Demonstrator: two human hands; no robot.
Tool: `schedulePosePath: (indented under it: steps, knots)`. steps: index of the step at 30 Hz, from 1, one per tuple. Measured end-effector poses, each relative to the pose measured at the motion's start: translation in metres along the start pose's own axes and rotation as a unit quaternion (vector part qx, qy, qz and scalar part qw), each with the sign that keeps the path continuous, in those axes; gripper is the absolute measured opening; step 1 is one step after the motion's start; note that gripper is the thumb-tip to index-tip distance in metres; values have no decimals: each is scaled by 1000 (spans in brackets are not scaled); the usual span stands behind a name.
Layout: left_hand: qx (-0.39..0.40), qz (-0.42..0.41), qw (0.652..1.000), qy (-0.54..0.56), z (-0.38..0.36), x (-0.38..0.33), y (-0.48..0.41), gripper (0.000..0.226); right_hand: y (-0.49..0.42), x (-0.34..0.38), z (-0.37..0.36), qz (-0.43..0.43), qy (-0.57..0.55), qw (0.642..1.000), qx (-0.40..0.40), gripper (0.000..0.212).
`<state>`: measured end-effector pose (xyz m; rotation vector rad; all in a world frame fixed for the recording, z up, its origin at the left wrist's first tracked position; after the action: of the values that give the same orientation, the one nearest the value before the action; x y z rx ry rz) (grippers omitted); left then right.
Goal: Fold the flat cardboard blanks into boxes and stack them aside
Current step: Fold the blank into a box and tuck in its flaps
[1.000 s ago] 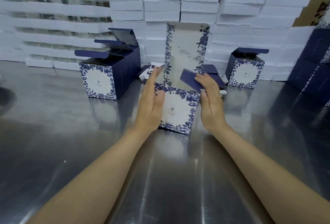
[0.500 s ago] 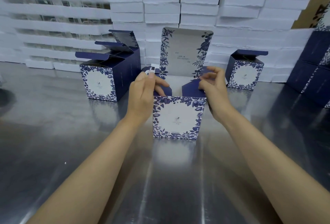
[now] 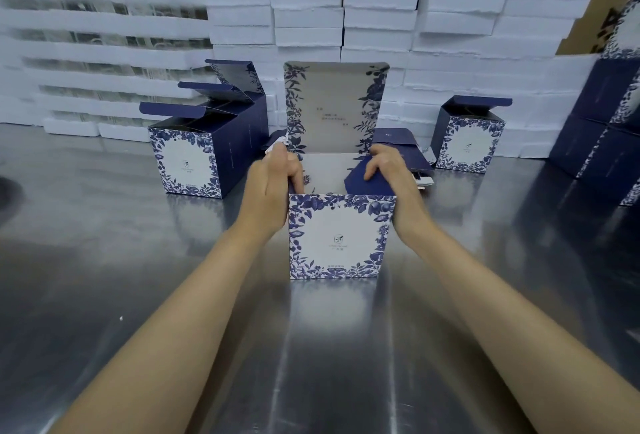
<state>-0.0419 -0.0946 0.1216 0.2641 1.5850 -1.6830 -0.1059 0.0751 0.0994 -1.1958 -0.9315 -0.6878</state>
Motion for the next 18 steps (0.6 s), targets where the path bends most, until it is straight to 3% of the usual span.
schedulePosePath:
  steps: [2,4,8,10,14,18]
  knots:
    - [-12,10,1000,19,3,-4,0,78,3,5,5,22,-25,998,-53,22]
    - [-28,17,999,26,7,-4,2,76,14,21,11,104,-12,990,-93,19]
    - [-52,30,998,28,14,0,3,69,37,61,10,266,130,947,-126,52]
    - [-62,28,997,22,16,-1,3,68,30,64,8,240,107,959,-111,55]
    - [-41,28,998,34,9,-4,4,70,12,41,2,97,-42,993,-48,57]
    - [-3,39,997,65,-4,-4,4,70,11,35,3,71,-60,994,-60,56]
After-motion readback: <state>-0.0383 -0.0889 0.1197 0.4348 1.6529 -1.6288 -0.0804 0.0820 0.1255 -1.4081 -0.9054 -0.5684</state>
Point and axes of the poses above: each hand's wrist, its own y-axis away from the middle knuckle, its own z-axis out of the back of the hand, x = y × z, the point moved 10 cm from there along -y, towards the middle knuckle, and after that the axes turned 2 degrees about -z, right-handed, at the moved point
